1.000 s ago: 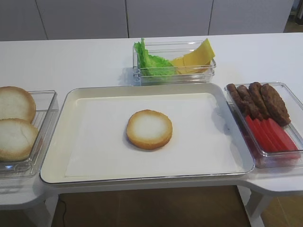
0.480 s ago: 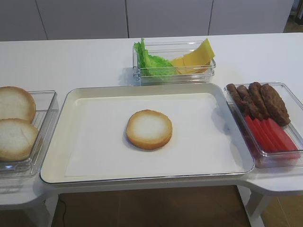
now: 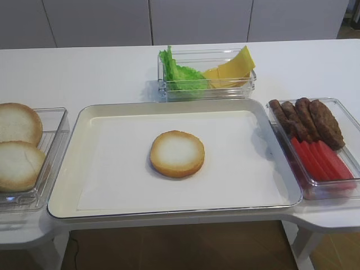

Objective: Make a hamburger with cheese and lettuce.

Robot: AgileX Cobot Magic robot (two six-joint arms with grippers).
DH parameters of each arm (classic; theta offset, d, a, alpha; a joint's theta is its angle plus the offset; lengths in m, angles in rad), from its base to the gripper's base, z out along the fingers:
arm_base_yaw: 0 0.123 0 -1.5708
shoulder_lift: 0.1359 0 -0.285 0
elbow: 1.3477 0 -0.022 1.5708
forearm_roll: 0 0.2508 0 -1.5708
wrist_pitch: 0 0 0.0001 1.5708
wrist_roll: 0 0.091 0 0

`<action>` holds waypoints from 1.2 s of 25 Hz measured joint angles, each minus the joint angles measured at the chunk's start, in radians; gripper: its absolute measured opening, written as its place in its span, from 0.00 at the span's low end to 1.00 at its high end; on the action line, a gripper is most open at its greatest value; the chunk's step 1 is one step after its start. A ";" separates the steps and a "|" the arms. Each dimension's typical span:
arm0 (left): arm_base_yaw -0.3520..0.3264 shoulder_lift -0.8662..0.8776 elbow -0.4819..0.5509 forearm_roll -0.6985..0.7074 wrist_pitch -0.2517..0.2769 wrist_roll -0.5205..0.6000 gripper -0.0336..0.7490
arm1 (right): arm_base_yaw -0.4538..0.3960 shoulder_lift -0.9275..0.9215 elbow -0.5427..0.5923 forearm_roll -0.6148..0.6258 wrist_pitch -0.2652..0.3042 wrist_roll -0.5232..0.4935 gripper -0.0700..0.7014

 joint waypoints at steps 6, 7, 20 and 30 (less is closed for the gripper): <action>-0.009 -0.176 0.091 -0.049 0.004 0.000 0.70 | 0.000 0.000 0.000 0.000 0.000 -0.001 0.35; -0.014 -0.197 0.103 -0.051 0.004 0.010 0.70 | 0.000 0.000 0.000 0.000 0.000 -0.001 0.35; -0.071 -0.363 0.166 -0.063 0.012 0.059 0.70 | 0.000 0.000 0.000 0.000 -0.001 -0.001 0.35; -0.071 -0.365 0.204 -0.087 -0.072 0.067 0.70 | 0.000 0.000 0.000 0.000 -0.001 -0.001 0.35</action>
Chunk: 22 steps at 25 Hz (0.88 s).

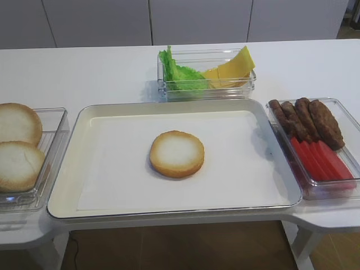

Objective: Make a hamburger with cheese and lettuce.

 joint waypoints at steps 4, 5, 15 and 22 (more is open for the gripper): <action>0.000 0.000 0.004 0.000 -0.008 0.000 0.70 | 0.000 0.000 0.000 0.000 0.000 0.000 0.35; 0.000 0.000 0.004 0.000 -0.009 0.001 0.70 | 0.000 0.000 0.000 0.000 0.000 0.000 0.35; -0.004 0.000 0.005 0.000 -0.010 0.005 0.70 | 0.000 0.000 0.000 0.000 0.000 0.000 0.35; -0.008 0.000 0.005 0.000 -0.010 0.005 0.70 | 0.000 0.000 0.000 0.000 0.000 0.000 0.35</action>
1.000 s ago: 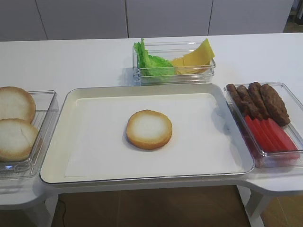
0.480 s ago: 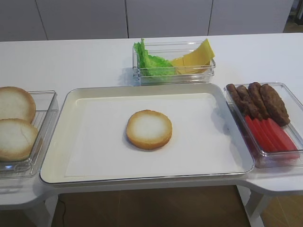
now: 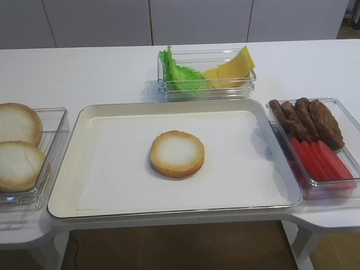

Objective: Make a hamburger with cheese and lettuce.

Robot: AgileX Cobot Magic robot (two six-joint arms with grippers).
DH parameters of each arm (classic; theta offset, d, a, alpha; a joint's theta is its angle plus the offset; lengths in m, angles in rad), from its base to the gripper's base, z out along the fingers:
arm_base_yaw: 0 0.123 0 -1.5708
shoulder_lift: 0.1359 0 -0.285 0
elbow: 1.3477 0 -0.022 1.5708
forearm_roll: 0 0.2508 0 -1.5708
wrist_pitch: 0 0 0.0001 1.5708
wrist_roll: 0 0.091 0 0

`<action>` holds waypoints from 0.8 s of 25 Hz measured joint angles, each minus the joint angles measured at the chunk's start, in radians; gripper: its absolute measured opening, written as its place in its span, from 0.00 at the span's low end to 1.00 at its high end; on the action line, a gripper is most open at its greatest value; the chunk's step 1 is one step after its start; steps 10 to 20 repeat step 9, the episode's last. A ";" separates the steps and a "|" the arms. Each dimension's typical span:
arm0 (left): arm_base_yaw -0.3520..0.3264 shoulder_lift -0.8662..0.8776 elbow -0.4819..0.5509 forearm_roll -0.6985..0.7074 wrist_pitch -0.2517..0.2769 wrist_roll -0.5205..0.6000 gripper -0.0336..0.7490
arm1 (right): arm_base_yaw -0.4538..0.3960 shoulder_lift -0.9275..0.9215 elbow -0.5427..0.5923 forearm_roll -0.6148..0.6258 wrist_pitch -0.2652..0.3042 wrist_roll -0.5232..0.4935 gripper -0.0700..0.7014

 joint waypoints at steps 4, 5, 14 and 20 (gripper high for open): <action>0.000 0.000 0.000 0.000 0.000 0.000 0.70 | 0.000 0.000 0.000 0.000 0.000 0.002 0.35; 0.000 0.000 0.000 0.000 0.000 0.000 0.70 | 0.000 0.000 0.000 0.000 0.000 0.002 0.35; 0.000 0.000 0.000 0.000 0.000 0.000 0.70 | 0.000 0.000 0.000 0.000 0.000 0.002 0.35; 0.000 0.000 0.000 0.000 0.000 0.000 0.70 | 0.000 0.000 0.000 0.000 0.000 0.002 0.35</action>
